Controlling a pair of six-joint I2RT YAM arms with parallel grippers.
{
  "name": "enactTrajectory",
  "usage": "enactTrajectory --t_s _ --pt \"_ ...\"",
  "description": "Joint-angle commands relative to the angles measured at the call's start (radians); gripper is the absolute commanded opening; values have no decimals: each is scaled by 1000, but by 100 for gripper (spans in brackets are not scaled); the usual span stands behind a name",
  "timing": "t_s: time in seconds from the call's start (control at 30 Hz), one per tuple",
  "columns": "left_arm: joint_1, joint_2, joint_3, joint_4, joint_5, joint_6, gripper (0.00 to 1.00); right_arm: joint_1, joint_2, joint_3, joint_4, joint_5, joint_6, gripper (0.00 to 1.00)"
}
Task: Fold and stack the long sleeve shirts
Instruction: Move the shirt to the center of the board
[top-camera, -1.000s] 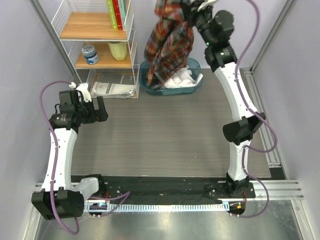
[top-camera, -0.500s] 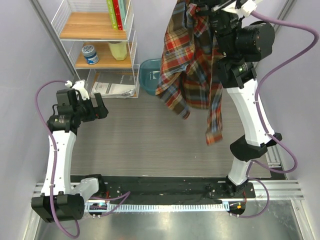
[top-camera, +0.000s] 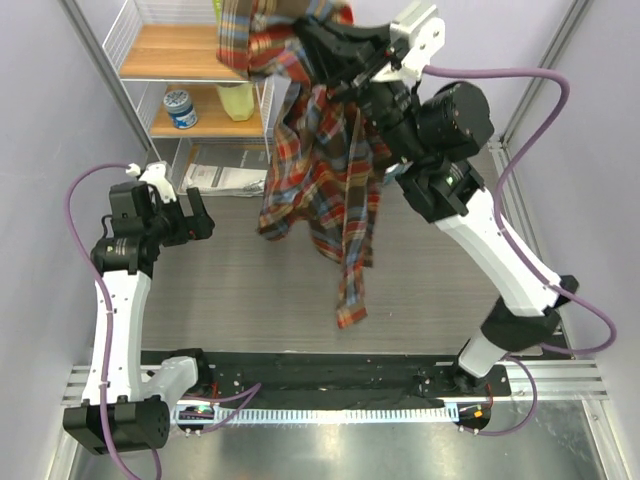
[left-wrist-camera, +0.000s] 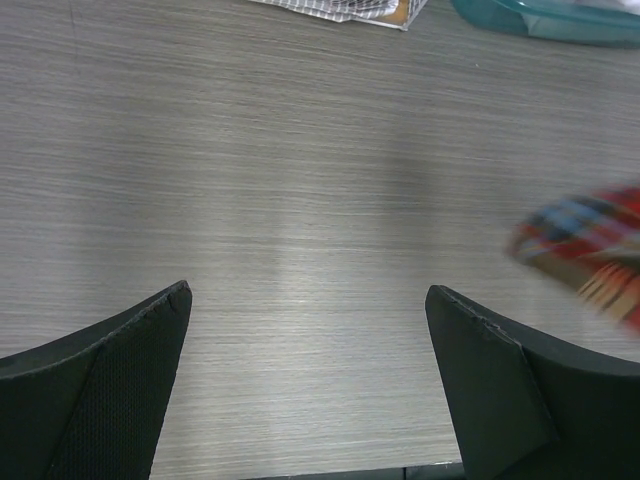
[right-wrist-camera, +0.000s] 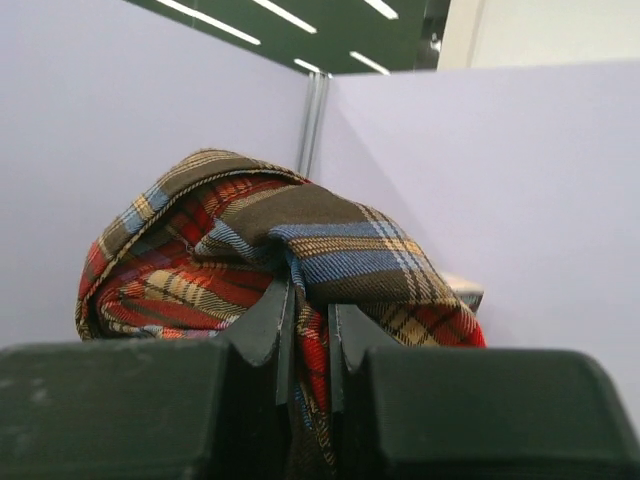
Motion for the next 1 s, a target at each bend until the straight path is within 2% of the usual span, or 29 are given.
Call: enactTrajectory --t_s 0.0,0.13,0.17,0.2,0.23,0.27,0.3,0.33,0.37,0.4,0.47,0.53,0.6,0.7,0.73,0.8,0.83,0.87,0.97 --pt "4 10 3 45 -7 3 100 29 -222 -188 50 221 85 1" --pt "5 20 -4 74 23 6 100 29 -396 -503 88 290 77 1" --pt "5 23 -9 78 37 9 100 29 -428 -616 62 322 95 5" --pt "5 32 -9 78 48 13 100 28 -475 -672 32 334 94 14" --pt "5 35 -9 74 63 30 100 28 -506 -734 5 371 106 39" --pt "5 37 -8 71 92 39 100 28 -535 -878 -30 435 127 55" --pt "5 33 -12 69 117 56 100 5 -599 -950 -65 545 141 67" --pt "5 30 -15 60 141 91 100 -20 -633 -1014 -105 574 154 81" --pt "5 24 -23 55 167 121 100 -47 -667 -1135 -189 621 211 85" --pt "4 15 -41 52 210 147 100 -134 -710 -1182 -253 608 242 89" --pt "5 -3 -60 28 249 251 100 -223 -814 -1283 -402 560 288 92" --pt "5 -3 -73 -9 327 381 100 -315 -879 -1311 -490 459 278 95" --pt "1 7 -81 -67 397 478 100 -339 -888 -1297 -590 392 257 97" --pt "-51 53 -95 -125 401 625 100 -344 -838 -1250 -708 255 186 100" --pt "-73 70 -103 -141 390 654 100 -344 -818 -1231 -764 155 172 100" --pt "-181 128 -112 -165 343 716 100 -344 -718 -1208 -832 41 125 100" --pt "-276 151 -132 -172 273 739 100 -344 -679 -1194 -893 -39 108 100" --pt "-327 182 -147 -169 226 753 100 -360 -601 -1196 -912 -78 88 100" --pt "-496 199 -237 -97 94 765 100 -400 -528 -1210 -926 -173 16 100"
